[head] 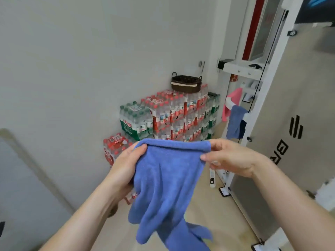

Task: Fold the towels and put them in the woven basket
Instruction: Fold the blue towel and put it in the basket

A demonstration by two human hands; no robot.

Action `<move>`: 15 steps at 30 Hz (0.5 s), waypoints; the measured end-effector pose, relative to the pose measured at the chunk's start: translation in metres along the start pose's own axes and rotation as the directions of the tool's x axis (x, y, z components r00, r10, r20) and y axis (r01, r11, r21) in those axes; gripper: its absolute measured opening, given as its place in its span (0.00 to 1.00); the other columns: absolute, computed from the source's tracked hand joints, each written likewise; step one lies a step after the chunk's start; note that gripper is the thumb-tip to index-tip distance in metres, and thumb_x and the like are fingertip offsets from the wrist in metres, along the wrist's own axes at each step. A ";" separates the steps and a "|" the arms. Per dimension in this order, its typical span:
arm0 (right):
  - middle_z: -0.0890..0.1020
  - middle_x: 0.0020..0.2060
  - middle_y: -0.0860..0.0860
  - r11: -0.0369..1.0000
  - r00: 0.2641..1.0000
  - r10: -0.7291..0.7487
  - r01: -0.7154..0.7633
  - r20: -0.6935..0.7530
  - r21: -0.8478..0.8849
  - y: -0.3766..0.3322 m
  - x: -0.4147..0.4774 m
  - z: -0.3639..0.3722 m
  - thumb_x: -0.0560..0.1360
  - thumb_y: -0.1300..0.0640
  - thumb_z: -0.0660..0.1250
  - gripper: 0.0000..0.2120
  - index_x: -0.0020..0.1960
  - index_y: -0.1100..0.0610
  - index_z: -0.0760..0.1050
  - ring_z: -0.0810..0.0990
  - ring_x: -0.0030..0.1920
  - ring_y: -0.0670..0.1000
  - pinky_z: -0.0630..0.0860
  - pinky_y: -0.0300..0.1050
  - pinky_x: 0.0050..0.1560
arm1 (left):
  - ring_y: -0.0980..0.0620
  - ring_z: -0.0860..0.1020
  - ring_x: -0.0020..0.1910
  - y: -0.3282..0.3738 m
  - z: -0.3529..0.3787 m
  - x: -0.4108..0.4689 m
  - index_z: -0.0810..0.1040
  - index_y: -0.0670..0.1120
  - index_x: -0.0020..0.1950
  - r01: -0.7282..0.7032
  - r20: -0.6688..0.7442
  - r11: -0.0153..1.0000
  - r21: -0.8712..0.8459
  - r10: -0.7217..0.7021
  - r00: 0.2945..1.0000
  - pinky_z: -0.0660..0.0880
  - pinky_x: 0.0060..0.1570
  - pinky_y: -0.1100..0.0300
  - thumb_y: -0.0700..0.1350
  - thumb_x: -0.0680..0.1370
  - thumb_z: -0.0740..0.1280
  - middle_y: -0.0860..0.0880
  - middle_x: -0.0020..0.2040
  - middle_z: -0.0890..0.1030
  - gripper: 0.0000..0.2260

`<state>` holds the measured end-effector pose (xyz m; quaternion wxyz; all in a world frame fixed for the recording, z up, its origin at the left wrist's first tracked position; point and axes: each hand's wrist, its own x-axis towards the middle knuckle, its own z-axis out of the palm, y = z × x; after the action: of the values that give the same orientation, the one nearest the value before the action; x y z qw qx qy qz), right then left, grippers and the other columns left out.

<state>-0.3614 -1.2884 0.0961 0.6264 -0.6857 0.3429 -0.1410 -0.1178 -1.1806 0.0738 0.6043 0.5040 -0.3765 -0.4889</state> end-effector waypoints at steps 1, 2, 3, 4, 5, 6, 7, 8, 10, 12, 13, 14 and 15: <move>0.81 0.42 0.49 0.984 0.999 -0.031 0.038 -0.039 0.172 0.004 0.015 -0.014 0.78 0.64 0.63 0.10 0.56 0.56 0.79 0.78 0.40 0.45 0.74 0.38 0.39 | 0.47 0.82 0.48 -0.002 0.002 0.022 0.82 0.47 0.53 -0.001 0.021 1.000 0.031 0.001 1.000 0.74 0.51 0.50 0.44 0.81 0.59 0.43 0.51 0.84 0.11; 0.81 0.41 0.51 0.946 0.995 -0.053 0.076 -0.083 0.315 0.006 0.033 -0.028 0.78 0.63 0.62 0.10 0.55 0.56 0.79 0.78 0.39 0.47 0.76 0.39 0.35 | 0.46 0.81 0.50 -0.007 0.003 0.045 0.82 0.49 0.53 -0.007 0.048 0.996 0.093 0.003 0.999 0.73 0.53 0.50 0.44 0.81 0.60 0.44 0.52 0.84 0.10; 0.80 0.39 0.53 0.908 0.989 -0.060 0.111 -0.135 0.405 0.008 0.051 -0.042 0.79 0.62 0.61 0.09 0.55 0.57 0.78 0.78 0.36 0.48 0.76 0.39 0.30 | 0.46 0.81 0.52 -0.011 0.002 0.068 0.82 0.50 0.53 -0.024 0.085 0.983 0.182 0.009 0.996 0.73 0.53 0.50 0.46 0.80 0.62 0.45 0.53 0.83 0.09; 0.78 0.36 0.54 0.884 0.978 -0.056 0.141 -0.199 0.445 0.009 0.072 -0.060 0.80 0.62 0.59 0.08 0.55 0.58 0.76 0.77 0.32 0.48 0.74 0.38 0.26 | 0.47 0.81 0.53 -0.015 0.000 0.094 0.82 0.50 0.53 -0.043 0.132 0.954 0.296 0.004 0.991 0.74 0.54 0.51 0.48 0.79 0.65 0.46 0.53 0.83 0.08; 0.76 0.35 0.54 0.875 0.961 -0.048 0.172 -0.273 0.452 0.010 0.096 -0.081 0.80 0.61 0.59 0.07 0.53 0.59 0.75 0.76 0.30 0.48 0.74 0.38 0.24 | 0.47 0.81 0.53 -0.019 -0.003 0.121 0.81 0.48 0.53 -0.058 0.184 0.908 0.415 -0.021 0.983 0.75 0.54 0.50 0.52 0.76 0.68 0.46 0.52 0.84 0.10; 0.74 0.34 0.54 0.882 0.935 -0.041 0.199 -0.353 0.426 0.012 0.120 -0.102 0.81 0.60 0.59 0.06 0.51 0.58 0.75 0.75 0.30 0.48 0.75 0.39 0.25 | 0.47 0.82 0.51 -0.025 -0.007 0.148 0.81 0.46 0.53 -0.065 0.226 0.848 0.525 -0.065 0.972 0.76 0.53 0.48 0.55 0.73 0.70 0.44 0.51 0.84 0.15; 0.74 0.34 0.53 0.905 0.901 -0.039 0.215 -0.433 0.366 0.012 0.146 -0.124 0.81 0.59 0.59 0.07 0.48 0.57 0.74 0.74 0.31 0.48 0.75 0.41 0.27 | 0.47 0.82 0.50 -0.030 -0.011 0.173 0.80 0.44 0.51 -0.060 0.259 0.783 0.619 -0.132 0.957 0.76 0.52 0.47 0.56 0.71 0.72 0.42 0.49 0.84 0.17; 0.73 0.34 0.52 0.932 0.862 -0.048 0.220 -0.505 0.287 0.012 0.173 -0.149 0.81 0.58 0.59 0.08 0.45 0.56 0.73 0.73 0.32 0.48 0.73 0.42 0.29 | 0.49 0.82 0.49 -0.034 -0.017 0.198 0.81 0.45 0.50 -0.055 0.290 0.708 0.704 -0.217 0.932 0.76 0.51 0.49 0.56 0.70 0.73 0.43 0.48 0.84 0.17; 0.69 0.30 0.50 0.971 0.757 -0.090 0.211 -0.647 0.112 0.011 0.225 -0.199 0.81 0.57 0.58 0.13 0.38 0.55 0.70 0.67 0.30 0.48 0.67 0.43 0.29 | 0.51 0.82 0.49 -0.037 -0.027 0.243 0.82 0.48 0.51 -0.068 0.321 0.516 0.854 -0.419 0.850 0.78 0.52 0.53 0.53 0.70 0.74 0.51 0.48 0.85 0.14; 0.65 0.27 0.49 0.983 0.647 -0.169 0.167 -0.743 -0.078 0.011 0.276 -0.245 0.81 0.57 0.57 0.17 0.33 0.53 0.66 0.63 0.29 0.50 0.61 0.43 0.30 | 0.54 0.82 0.46 -0.035 -0.040 0.281 0.81 0.47 0.49 -0.073 0.275 0.389 0.918 -0.493 0.826 0.78 0.50 0.50 0.50 0.69 0.74 0.52 0.45 0.85 0.12; 0.65 0.27 0.49 0.982 0.615 -0.188 0.115 -0.766 -0.149 0.011 0.300 -0.266 0.80 0.58 0.57 0.17 0.32 0.53 0.65 0.63 0.30 0.51 0.59 0.44 0.31 | 0.54 0.82 0.44 -0.033 -0.047 0.299 0.81 0.46 0.48 -0.064 0.262 0.389 0.919 -0.481 0.836 0.78 0.49 0.48 0.49 0.69 0.74 0.50 0.44 0.84 0.11; 0.66 0.28 0.49 0.976 0.592 -0.203 0.057 -0.780 -0.210 0.011 0.322 -0.283 0.80 0.58 0.56 0.15 0.34 0.55 0.67 0.65 0.32 0.52 0.59 0.44 0.31 | 0.53 0.81 0.44 -0.029 -0.051 0.317 0.81 0.44 0.49 -0.041 0.257 0.442 0.896 -0.442 0.859 0.78 0.50 0.48 0.47 0.69 0.74 0.47 0.45 0.84 0.11; 0.69 0.30 0.49 0.965 0.581 -0.222 0.015 -0.783 -0.263 0.011 0.343 -0.299 0.80 0.58 0.56 0.13 0.38 0.57 0.69 0.67 0.35 0.52 0.59 0.45 0.31 | 0.51 0.81 0.45 -0.025 -0.055 0.335 0.81 0.43 0.50 0.012 0.232 0.547 0.837 -0.376 0.897 0.78 0.50 0.49 0.46 0.70 0.74 0.44 0.46 0.84 0.11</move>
<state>-0.3021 -1.7381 0.0567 0.3092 -0.6356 0.5560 -0.4374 0.0088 -1.4926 0.0253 0.1556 0.6579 -0.6105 -0.4126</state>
